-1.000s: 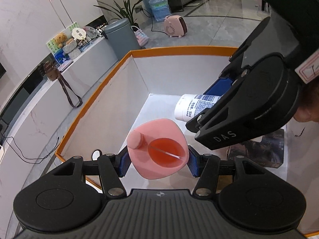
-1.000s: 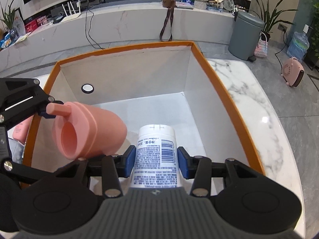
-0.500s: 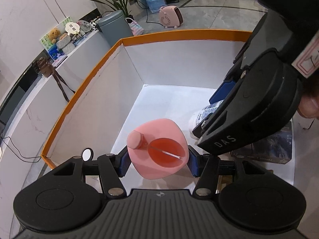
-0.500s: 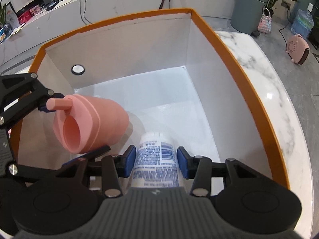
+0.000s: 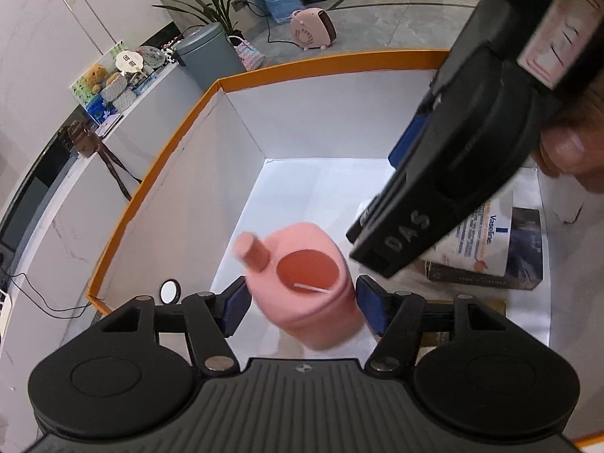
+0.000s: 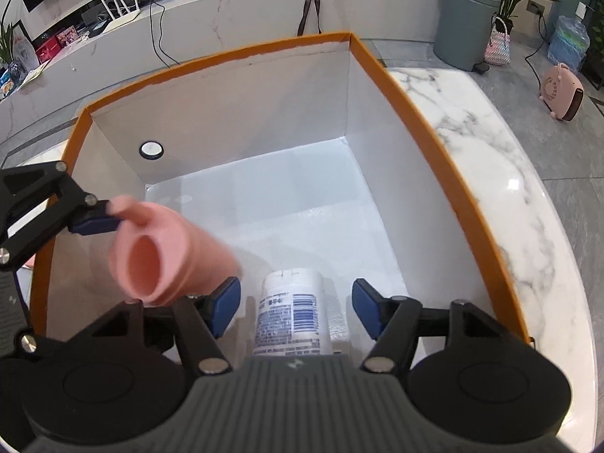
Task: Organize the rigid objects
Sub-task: 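Lower the pink cup and lotion tube into the orange box and open both tools, then withdraw both tools from the orange box back toward the table items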
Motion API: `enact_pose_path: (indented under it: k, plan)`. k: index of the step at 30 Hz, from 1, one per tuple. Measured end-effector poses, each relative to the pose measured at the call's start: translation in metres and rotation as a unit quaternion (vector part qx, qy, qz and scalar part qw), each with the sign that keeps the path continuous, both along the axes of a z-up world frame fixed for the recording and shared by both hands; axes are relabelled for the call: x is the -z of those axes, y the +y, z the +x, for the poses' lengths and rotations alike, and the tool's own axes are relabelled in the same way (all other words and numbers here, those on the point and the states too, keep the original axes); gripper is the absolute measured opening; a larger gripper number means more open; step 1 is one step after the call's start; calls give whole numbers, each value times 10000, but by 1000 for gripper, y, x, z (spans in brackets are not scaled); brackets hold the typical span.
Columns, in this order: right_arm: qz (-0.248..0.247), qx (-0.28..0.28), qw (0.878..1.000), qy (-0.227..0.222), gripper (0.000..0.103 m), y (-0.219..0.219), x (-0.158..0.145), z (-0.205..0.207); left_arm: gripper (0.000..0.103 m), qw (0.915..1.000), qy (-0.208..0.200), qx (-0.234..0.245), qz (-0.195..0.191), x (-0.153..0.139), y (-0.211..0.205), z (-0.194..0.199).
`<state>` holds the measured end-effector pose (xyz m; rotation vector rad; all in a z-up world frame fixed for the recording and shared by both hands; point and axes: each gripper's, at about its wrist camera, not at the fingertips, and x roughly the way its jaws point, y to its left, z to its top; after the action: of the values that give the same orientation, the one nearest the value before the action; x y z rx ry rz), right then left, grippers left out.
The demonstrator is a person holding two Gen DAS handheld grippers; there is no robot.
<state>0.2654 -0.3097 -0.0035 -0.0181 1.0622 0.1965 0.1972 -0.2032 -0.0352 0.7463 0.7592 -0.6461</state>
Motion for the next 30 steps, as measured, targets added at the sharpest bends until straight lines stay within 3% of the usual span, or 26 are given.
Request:
enact_pose_path:
  k: [19, 30]
  plan:
    - [396, 164, 9983, -392, 69, -17, -25, -8, 75, 9989, -326, -81, -315, -39, 5, -8]
    - [370, 74, 9977, -555, 69, -10, -41, -18, 75, 9956, -526, -475, -618, -73, 35, -10]
